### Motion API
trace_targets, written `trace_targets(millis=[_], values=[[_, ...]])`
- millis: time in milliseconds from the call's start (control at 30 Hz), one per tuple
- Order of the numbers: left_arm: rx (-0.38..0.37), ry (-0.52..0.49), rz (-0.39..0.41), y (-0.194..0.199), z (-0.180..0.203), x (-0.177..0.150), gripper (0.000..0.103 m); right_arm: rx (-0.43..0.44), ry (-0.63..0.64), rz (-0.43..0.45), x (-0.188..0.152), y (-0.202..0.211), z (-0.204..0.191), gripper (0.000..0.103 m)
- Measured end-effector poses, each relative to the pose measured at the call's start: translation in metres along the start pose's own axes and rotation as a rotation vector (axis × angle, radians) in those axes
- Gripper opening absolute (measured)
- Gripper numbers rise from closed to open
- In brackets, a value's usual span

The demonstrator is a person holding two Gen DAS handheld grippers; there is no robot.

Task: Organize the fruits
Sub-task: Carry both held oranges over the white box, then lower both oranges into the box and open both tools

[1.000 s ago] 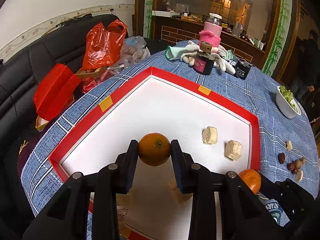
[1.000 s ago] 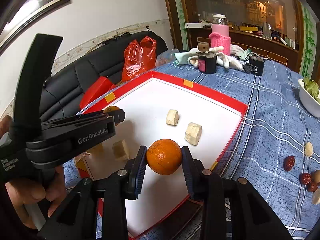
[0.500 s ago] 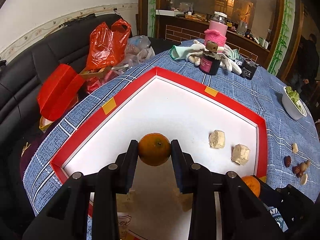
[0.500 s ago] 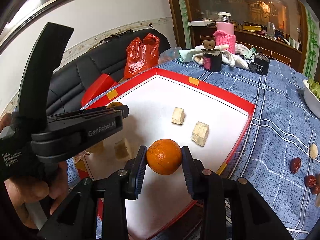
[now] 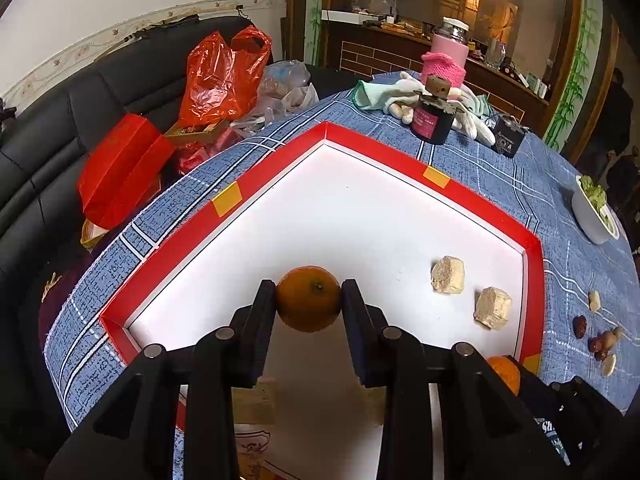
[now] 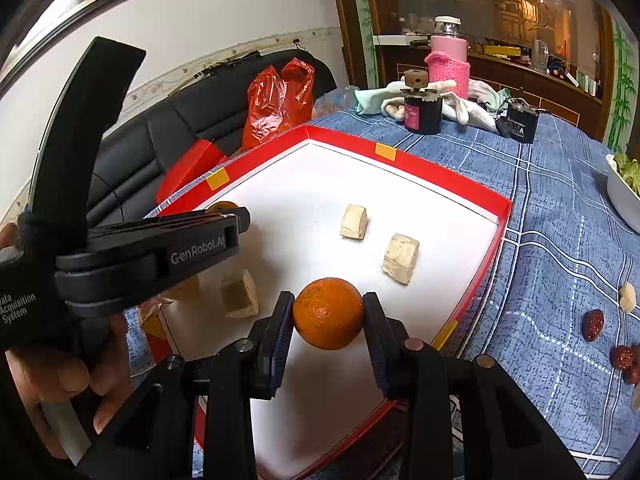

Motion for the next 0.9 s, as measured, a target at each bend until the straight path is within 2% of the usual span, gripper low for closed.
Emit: trace_targets(millis=[333, 433, 467, 533, 567, 633, 833, 900], values=[[0.010, 0.034, -0.008, -0.003, -0.009, 0.001, 0.032, -0.006, 0.020, -0.019, 0.000, -0.006, -0.008, 0.035], [0.005, 0.049, -0.034, -0.006, -0.011, 0.001, 0.034, -0.002, 0.022, -0.010, -0.001, -0.004, -0.008, 0.037], [0.002, 0.050, -0.039, -0.007, -0.011, 0.000, 0.045, 0.000, 0.019, -0.007, -0.001, -0.003, -0.007, 0.040], [-0.003, 0.051, -0.031, -0.004, -0.010, 0.000, 0.061, -0.002, 0.014, -0.002, 0.000, -0.002, -0.005, 0.052], [-0.006, 0.056, -0.010, 0.000, -0.010, 0.001, 0.062, 0.002, 0.013, 0.003, 0.000, 0.000, -0.004, 0.058], [-0.007, 0.060, 0.002, 0.004, -0.009, 0.001, 0.066, 0.011, 0.010, 0.018, 0.000, 0.005, -0.003, 0.058], [-0.031, 0.054, 0.011, 0.015, -0.001, 0.000, 0.069, 0.007, -0.029, 0.107, 0.000, 0.039, 0.017, 0.059], [-0.046, 0.046, 0.016, 0.019, 0.005, -0.002, 0.072, -0.018, -0.042, 0.137, -0.004, 0.053, 0.031, 0.066]])
Point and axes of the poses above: each gripper's, at about its wrist camera, not at the fingertips, and y roughly against the way its jaws point, z to its right, x to its top, the point moved 2 cm from there along -y, roughly the way its jaws point, and after that the axes turned 10 degrees about -x, right-handed, at the moved point
